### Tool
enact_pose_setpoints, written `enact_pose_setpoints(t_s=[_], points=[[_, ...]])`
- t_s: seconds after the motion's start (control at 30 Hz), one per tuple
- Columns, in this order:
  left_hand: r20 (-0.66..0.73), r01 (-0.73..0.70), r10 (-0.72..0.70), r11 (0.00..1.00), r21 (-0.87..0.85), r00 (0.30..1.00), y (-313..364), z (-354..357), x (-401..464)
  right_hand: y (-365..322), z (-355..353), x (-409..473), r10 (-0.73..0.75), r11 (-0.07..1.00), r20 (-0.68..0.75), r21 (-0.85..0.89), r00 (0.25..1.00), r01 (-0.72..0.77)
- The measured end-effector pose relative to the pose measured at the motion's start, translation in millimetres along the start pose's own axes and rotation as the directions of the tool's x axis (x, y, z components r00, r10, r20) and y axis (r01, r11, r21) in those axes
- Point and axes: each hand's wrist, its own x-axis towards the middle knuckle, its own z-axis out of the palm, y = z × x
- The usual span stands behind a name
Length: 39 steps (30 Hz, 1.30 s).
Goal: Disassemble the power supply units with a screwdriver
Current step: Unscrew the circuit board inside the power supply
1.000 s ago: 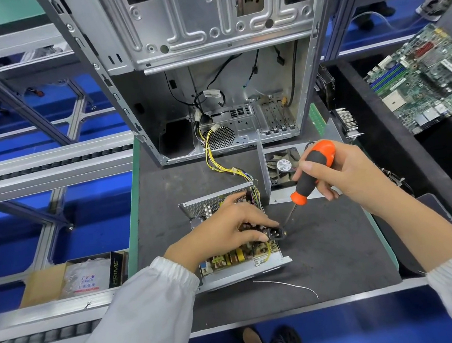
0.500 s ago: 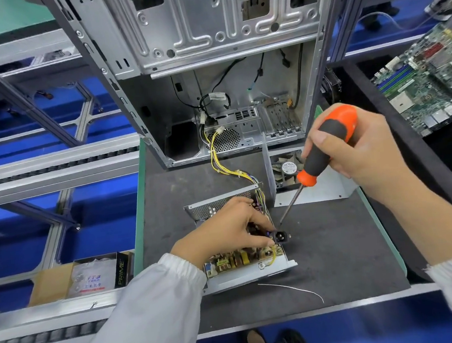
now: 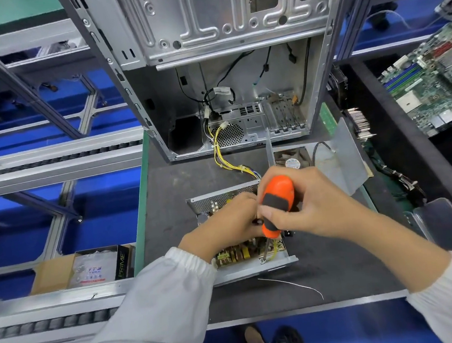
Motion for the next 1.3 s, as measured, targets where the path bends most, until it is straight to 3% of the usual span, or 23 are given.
enact_pose_setpoints(t_s=[0.3, 0.83, 1.1, 1.2, 1.3], points=[[-0.082, -0.067, 0.061, 0.995, -0.077, 0.995, 1, 2, -4, 2, 4, 3, 0.002, 0.999, 0.015, -0.033, 1.0, -0.001], [-0.066, -0.039, 0.028, 0.987, -0.158, 0.997, 1, 3, -2, -6, 7, 3, -0.017, 0.999, 0.073, -0.041, 0.997, 0.02], [-0.058, -0.033, 0.021, 0.972, -0.232, 0.998, 4, -13, -19, -27, -7, 19, 0.023, 0.942, 0.302, -0.326, 0.953, 0.081], [-0.022, -0.029, 0.022, 0.912, -0.41, 1.0, 0, -26, -35, -36, -13, 29, 0.1, 0.904, 0.394, -0.42, 0.914, 0.082], [0.085, -0.004, 0.072, 0.783, -0.622, 0.994, 0, -30, -54, -44, -15, 35, 0.156, 0.91, 0.485, -0.41, 0.861, 0.066]])
